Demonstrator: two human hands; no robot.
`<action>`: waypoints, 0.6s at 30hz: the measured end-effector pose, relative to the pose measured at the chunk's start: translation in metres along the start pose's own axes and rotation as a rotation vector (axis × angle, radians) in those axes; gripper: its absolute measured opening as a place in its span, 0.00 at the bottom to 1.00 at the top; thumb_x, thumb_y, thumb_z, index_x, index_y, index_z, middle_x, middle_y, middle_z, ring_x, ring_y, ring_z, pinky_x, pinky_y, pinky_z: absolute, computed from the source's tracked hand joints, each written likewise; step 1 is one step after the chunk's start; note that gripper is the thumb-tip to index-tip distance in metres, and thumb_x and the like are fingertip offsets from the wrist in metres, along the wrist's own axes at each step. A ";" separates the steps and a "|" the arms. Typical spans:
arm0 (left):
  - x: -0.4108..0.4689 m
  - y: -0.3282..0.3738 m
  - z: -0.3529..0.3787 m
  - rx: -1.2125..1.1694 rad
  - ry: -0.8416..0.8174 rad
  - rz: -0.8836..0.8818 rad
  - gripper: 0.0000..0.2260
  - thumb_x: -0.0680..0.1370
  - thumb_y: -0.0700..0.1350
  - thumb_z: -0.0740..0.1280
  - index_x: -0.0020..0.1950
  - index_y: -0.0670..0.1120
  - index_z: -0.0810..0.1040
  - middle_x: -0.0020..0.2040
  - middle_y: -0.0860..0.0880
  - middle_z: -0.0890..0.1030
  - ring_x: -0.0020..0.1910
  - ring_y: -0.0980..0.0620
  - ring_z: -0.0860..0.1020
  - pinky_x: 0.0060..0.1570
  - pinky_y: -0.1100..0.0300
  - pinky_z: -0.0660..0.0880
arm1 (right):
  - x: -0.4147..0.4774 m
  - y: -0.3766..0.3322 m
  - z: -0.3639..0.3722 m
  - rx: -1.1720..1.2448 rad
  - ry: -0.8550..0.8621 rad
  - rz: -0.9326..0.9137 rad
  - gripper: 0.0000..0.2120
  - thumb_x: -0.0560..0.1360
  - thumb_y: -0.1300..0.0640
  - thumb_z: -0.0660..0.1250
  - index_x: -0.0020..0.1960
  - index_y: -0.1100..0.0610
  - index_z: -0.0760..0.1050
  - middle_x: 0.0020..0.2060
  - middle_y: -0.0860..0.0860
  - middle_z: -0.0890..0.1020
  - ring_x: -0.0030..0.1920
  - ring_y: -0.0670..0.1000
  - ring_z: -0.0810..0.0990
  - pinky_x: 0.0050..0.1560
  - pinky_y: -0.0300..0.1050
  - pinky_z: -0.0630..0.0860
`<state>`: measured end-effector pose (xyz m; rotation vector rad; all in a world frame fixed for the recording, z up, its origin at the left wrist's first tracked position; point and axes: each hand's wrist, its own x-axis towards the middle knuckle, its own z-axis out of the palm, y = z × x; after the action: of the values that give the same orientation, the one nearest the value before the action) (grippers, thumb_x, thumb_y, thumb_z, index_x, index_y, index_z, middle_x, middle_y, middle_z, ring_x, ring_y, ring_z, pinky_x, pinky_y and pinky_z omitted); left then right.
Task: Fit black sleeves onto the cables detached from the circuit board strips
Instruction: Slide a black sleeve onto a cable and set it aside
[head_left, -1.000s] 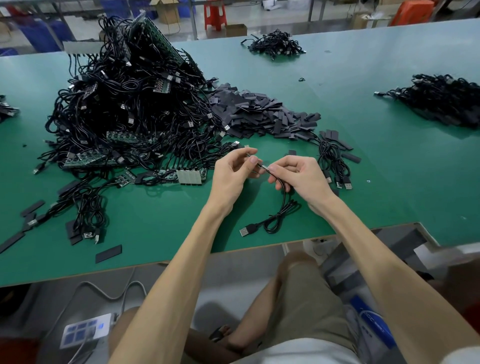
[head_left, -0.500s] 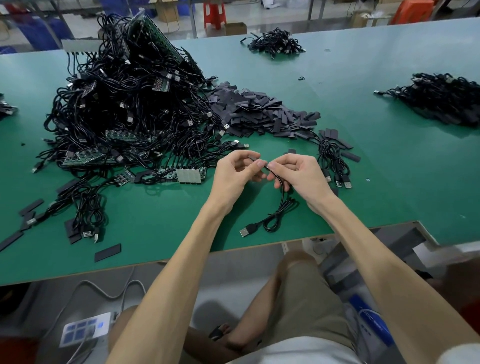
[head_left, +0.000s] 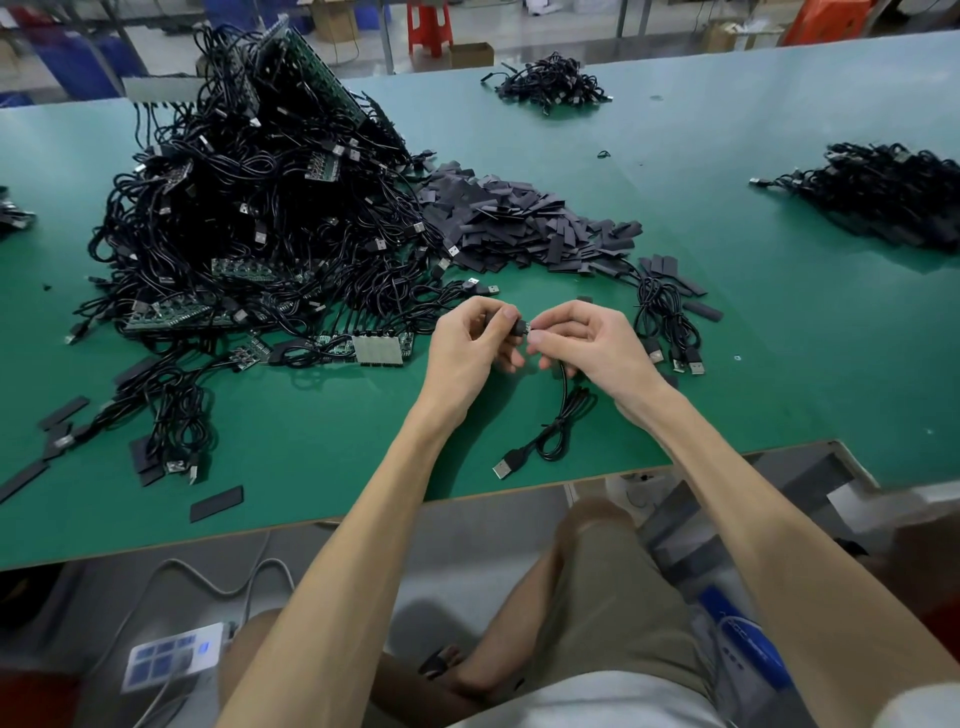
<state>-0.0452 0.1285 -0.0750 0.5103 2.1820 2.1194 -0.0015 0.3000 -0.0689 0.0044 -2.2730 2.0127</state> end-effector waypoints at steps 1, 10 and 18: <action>0.000 0.000 0.000 -0.006 0.010 0.002 0.08 0.84 0.40 0.66 0.53 0.34 0.78 0.39 0.41 0.82 0.31 0.48 0.80 0.31 0.56 0.78 | 0.000 0.000 0.001 -0.014 -0.006 0.007 0.09 0.75 0.61 0.76 0.53 0.62 0.81 0.40 0.53 0.87 0.36 0.48 0.84 0.31 0.36 0.74; 0.002 0.000 -0.007 -0.199 -0.048 -0.043 0.13 0.80 0.44 0.72 0.55 0.35 0.80 0.40 0.43 0.84 0.34 0.48 0.80 0.36 0.59 0.78 | 0.000 0.001 0.000 -0.056 0.026 -0.013 0.04 0.78 0.60 0.73 0.50 0.61 0.80 0.37 0.52 0.87 0.33 0.48 0.83 0.29 0.36 0.72; 0.002 -0.003 -0.007 -0.193 -0.083 -0.006 0.09 0.80 0.42 0.71 0.57 0.37 0.81 0.47 0.42 0.85 0.43 0.46 0.84 0.40 0.58 0.79 | 0.000 0.001 0.000 -0.034 0.020 -0.038 0.05 0.80 0.60 0.70 0.48 0.63 0.80 0.38 0.54 0.87 0.32 0.50 0.82 0.27 0.36 0.71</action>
<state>-0.0495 0.1220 -0.0774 0.5634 1.9088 2.2316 -0.0013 0.3005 -0.0694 0.0252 -2.2769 1.9467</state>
